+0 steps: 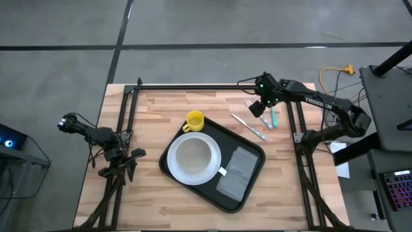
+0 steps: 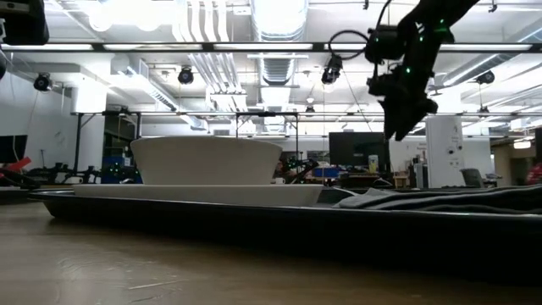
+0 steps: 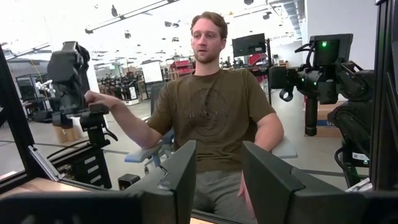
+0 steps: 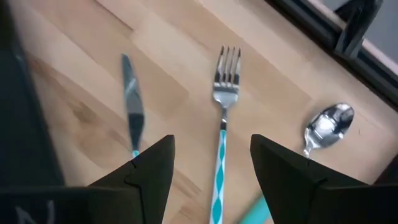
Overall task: Set up tray
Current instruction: Put the blue fork on the gray napkin to the right of the white plate
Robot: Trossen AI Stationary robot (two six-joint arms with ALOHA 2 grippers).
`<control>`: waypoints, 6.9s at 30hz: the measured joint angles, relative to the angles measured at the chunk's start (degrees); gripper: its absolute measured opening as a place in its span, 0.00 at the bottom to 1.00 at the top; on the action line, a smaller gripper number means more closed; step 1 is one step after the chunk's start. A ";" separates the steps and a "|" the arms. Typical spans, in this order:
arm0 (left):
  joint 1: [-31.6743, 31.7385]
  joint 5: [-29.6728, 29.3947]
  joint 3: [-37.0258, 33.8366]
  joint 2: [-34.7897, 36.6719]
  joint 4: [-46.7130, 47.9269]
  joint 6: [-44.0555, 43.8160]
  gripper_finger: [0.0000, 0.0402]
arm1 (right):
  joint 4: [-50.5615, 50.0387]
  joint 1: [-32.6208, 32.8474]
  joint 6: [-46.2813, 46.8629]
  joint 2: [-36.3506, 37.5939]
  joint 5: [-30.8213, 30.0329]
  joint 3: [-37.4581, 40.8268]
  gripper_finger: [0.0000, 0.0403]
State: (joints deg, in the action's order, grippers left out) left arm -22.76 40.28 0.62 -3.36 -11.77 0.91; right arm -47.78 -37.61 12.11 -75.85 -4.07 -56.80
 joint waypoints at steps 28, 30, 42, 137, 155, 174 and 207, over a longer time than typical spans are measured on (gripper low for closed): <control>0.00 0.02 -0.02 0.00 -0.02 0.00 0.28 | 2.23 -5.17 -6.58 -15.92 3.08 1.02 0.50; 0.01 0.00 -0.01 0.00 -0.02 0.02 0.28 | 2.30 -5.24 -6.77 -16.75 3.07 1.11 0.50; 0.02 0.01 -0.02 0.00 -0.02 0.00 0.28 | 4.04 -5.75 -7.84 -20.39 3.07 1.21 0.50; 0.01 0.01 -0.02 0.00 0.00 0.00 0.28 | 10.02 -6.25 -10.10 -22.37 2.56 4.90 0.04; 0.02 -0.01 -0.02 0.00 0.00 0.02 0.28 | 6.26 -5.46 -8.82 -19.05 2.44 4.73 0.04; 0.00 -0.01 0.00 0.00 -0.02 0.02 0.28 | 5.74 -0.43 -3.70 -18.83 3.07 4.62 0.04; 0.01 0.00 -0.02 0.00 -0.01 0.01 0.28 | -1.55 10.19 21.30 -14.40 6.05 -0.88 0.04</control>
State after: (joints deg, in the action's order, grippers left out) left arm -22.76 40.28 0.60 -3.36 -11.78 0.91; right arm -49.33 -27.41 33.40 -90.24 1.99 -57.68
